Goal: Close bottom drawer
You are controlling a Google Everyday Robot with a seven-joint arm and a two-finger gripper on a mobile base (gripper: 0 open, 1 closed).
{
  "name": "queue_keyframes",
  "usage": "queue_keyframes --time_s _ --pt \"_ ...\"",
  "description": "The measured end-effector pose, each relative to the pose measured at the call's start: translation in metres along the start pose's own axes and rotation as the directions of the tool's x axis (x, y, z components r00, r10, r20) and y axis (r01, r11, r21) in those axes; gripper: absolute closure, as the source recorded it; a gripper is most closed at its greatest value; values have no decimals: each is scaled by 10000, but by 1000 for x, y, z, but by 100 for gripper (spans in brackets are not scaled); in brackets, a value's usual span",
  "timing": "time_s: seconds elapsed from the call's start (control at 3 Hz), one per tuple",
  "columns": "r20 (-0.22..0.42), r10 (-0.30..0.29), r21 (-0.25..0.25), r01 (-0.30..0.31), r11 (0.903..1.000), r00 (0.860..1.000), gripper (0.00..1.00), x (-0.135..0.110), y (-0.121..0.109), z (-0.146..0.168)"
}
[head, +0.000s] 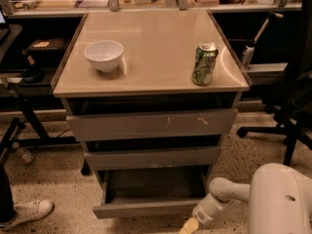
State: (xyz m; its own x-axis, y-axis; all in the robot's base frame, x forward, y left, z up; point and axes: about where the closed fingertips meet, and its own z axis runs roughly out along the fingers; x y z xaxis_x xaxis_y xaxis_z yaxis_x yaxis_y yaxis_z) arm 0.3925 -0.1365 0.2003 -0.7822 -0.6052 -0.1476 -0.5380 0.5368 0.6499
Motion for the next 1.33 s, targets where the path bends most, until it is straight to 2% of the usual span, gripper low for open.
queue_keyframes --time_s 0.33,1.33 --pt "0 0 0 0 10000 10000 19 0 0 0" --pt "-1 0 -1 0 10000 10000 88 0 0 0"
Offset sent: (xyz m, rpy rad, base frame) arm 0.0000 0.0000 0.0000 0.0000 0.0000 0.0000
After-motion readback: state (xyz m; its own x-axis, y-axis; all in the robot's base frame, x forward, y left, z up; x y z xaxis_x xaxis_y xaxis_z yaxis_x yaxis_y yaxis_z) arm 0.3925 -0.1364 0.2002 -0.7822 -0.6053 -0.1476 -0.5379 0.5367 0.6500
